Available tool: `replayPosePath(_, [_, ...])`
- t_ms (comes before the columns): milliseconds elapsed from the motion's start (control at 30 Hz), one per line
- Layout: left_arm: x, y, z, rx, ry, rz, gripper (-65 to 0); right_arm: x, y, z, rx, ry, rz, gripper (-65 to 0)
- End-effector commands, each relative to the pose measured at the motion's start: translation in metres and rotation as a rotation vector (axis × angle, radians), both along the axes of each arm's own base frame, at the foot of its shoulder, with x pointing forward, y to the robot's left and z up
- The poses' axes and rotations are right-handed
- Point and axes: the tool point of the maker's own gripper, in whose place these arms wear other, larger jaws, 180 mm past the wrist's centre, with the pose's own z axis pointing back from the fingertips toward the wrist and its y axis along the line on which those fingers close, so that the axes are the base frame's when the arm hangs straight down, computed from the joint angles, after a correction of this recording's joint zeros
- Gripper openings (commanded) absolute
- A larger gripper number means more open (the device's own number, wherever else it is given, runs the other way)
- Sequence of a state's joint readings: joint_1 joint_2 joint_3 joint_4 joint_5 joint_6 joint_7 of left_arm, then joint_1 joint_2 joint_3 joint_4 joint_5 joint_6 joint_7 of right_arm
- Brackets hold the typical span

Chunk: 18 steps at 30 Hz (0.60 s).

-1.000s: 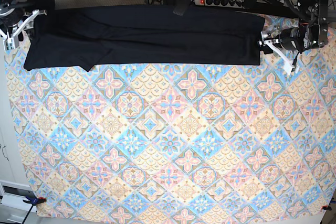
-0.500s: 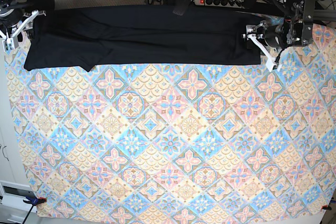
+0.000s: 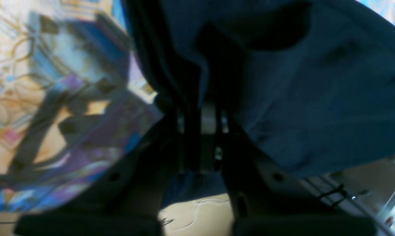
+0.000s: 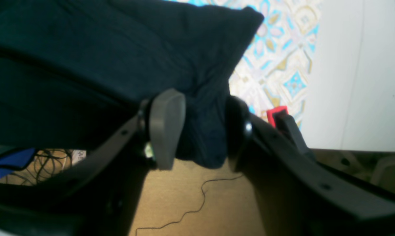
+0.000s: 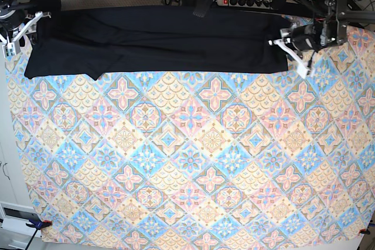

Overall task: Fold the T-shirt properly
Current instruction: 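Grasp the folded strip's end with the left gripper, then pull the folded strip's end with the left gripper away from the right gripper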

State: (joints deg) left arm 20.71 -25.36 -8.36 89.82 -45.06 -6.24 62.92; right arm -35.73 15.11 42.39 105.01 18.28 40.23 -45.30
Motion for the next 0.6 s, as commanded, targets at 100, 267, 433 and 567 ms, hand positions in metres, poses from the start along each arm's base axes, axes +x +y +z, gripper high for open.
replayPosePath(100, [0.021,0.054,0.025,0.091,-0.081,0.096,-65.0,0.006,-0.004,0.011,-0.016,-0.034,0.009,-41.1])
replayPosePath(267, [0.035,0.104,0.052,0.194,-0.134,0.127,-65.0,0.006,-0.004,0.011,-0.016,-0.034,0.009,-41.1])
replayPosePath(433, [0.045,0.149,0.082,0.290,-0.178,0.154,-65.0,0.006,-0.004,0.011,-0.016,-0.033,0.009,-41.1])
replayPosePath(567, [0.054,0.148,0.101,0.320,-0.214,0.104,-65.0,0.006,-0.004,0.011,-0.016,-0.033,0.009,-41.1])
